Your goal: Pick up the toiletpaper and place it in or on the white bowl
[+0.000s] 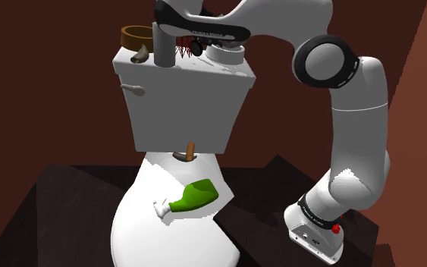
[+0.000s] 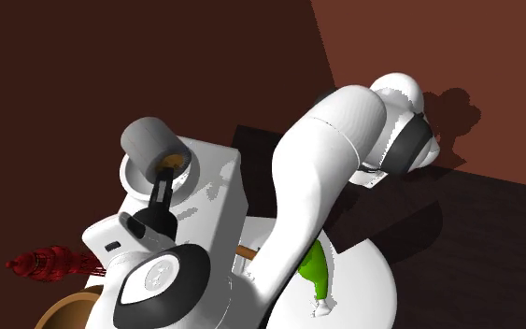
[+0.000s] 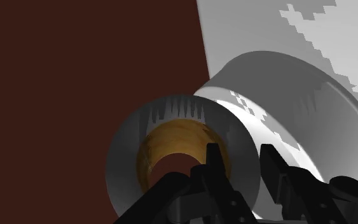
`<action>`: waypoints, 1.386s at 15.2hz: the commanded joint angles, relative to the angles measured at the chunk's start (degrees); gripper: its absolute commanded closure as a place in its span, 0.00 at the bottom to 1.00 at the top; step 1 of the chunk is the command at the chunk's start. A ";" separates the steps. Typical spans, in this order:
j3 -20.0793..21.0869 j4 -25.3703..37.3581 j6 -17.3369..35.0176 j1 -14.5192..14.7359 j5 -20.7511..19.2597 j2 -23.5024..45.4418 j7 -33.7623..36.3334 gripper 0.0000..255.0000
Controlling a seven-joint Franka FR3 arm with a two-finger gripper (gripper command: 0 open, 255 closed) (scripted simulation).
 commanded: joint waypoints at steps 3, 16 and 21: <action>0.15 -1.10 0.50 -0.52 0.43 -0.05 0.72 1.00; 0.74 8.54 -3.80 3.69 -3.78 4.92 -2.59 0.00; -1.96 22.75 -7.35 10.46 -8.62 12.06 -8.85 0.00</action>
